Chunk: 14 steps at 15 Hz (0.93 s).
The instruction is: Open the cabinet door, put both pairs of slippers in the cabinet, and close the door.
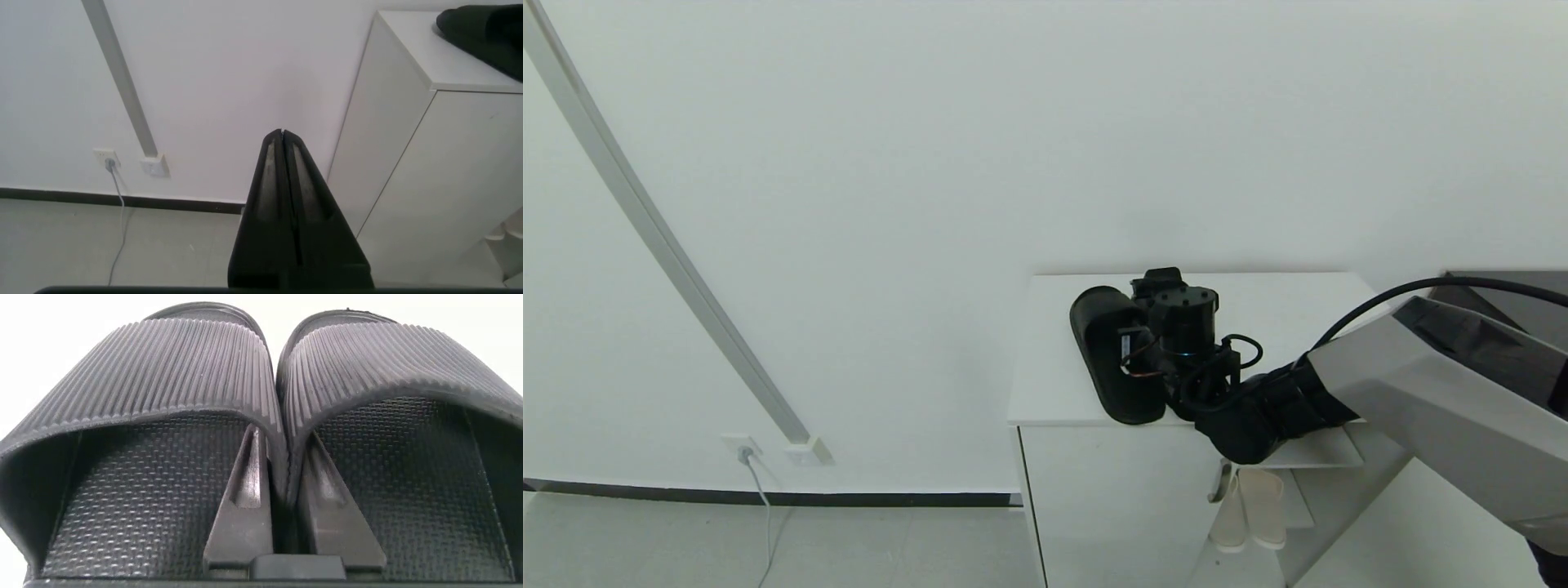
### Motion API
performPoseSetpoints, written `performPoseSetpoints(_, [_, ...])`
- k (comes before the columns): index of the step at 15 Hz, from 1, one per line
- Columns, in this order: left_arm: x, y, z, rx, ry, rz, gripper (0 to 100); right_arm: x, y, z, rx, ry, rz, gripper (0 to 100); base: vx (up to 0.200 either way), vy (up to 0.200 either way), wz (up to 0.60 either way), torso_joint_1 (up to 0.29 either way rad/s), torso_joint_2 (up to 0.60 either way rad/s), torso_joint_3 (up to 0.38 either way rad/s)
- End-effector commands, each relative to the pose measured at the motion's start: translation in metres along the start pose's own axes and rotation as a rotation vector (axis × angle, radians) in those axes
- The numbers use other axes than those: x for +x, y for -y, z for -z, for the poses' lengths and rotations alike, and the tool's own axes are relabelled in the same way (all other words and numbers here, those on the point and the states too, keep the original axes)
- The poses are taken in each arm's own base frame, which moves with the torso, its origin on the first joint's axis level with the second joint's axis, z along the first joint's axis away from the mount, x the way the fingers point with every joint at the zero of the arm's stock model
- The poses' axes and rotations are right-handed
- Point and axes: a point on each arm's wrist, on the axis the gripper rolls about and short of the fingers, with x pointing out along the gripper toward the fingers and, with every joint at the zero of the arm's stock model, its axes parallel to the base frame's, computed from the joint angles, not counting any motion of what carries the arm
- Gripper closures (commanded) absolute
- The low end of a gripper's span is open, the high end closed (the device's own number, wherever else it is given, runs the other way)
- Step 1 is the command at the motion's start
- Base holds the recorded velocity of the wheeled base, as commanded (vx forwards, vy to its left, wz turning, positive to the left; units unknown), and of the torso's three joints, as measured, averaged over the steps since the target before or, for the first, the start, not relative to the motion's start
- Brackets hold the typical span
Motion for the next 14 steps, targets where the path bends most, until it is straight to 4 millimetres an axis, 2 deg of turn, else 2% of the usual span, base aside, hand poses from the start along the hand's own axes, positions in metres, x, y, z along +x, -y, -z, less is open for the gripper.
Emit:
performPoseSetpoints(1, [0.0,0.0,0.0,0.0,-0.001,0.0,100,-0.001,0.0,-0.002,0.002,0.005,-0.001,100,0.0,0.0,0.0,0.0,0.0,0.0])
performPoseSetpoints(3, [0.0,0.0,0.0,0.0,-0.001,0.0,100,-0.015,0.002,-0.011,0.003,0.009,-0.012,100,0.0,0.0,0.0,0.0,0.0,0.0])
performPoseSetpoints(5, [0.0,0.0,0.0,0.0,-0.001,0.0,100,-0.05,0.004,-0.03,-0.007,0.01,-0.098,100,0.0,0.0,0.0,0.0,0.0,0.0])
performPoseSetpoints(6, [0.0,0.0,0.0,0.0,-0.001,0.0,100,-0.06,0.006,-0.035,-0.007,0.008,-0.124,100,0.0,0.0,0.0,0.0,0.0,0.0])
performPoseSetpoints(7, [0.0,0.0,0.0,0.0,-0.001,0.0,100,-0.09,0.014,-0.048,-0.01,0.007,-0.193,100,0.0,0.0,0.0,0.0,0.0,0.0])
performPoseSetpoints(8, [0.0,0.0,0.0,0.0,-0.001,0.0,100,-0.11,0.022,-0.054,-0.013,0.0,-0.236,100,0.0,0.0,0.0,0.0,0.0,0.0])
performPoseSetpoints(9, [0.0,0.0,0.0,0.0,-0.001,0.0,100,-0.12,0.025,-0.056,-0.015,-0.005,-0.257,100,0.0,0.0,0.0,0.0,0.0,0.0])
performPoseSetpoints(10, [0.0,0.0,0.0,0.001,-0.001,0.0,100,-0.146,0.035,-0.058,-0.026,-0.035,-0.319,100,0.0,0.0,0.0,0.0,0.0,0.0])
performPoseSetpoints(11, [0.0,0.0,0.0,0.001,-0.001,0.0,100,-0.156,0.039,-0.058,-0.027,-0.046,-0.347,100,0.0,0.0,0.0,0.0,0.0,0.0])
performPoseSetpoints(12, [0.0,0.0,0.0,0.0,-0.001,0.0,100,-0.178,0.046,-0.055,-0.032,-0.061,-0.401,100,0.0,0.0,0.0,0.0,0.0,0.0])
performPoseSetpoints(13, [0.0,0.0,0.0,0.0,-0.001,0.0,100,-0.184,0.047,-0.054,-0.035,-0.066,-0.408,100,0.0,0.0,0.0,0.0,0.0,0.0])
performPoseSetpoints(14, [0.0,0.0,0.0,0.0,-0.001,0.0,100,-0.201,0.05,-0.048,-0.045,-0.082,-0.436,100,0.0,0.0,0.0,0.0,0.0,0.0])
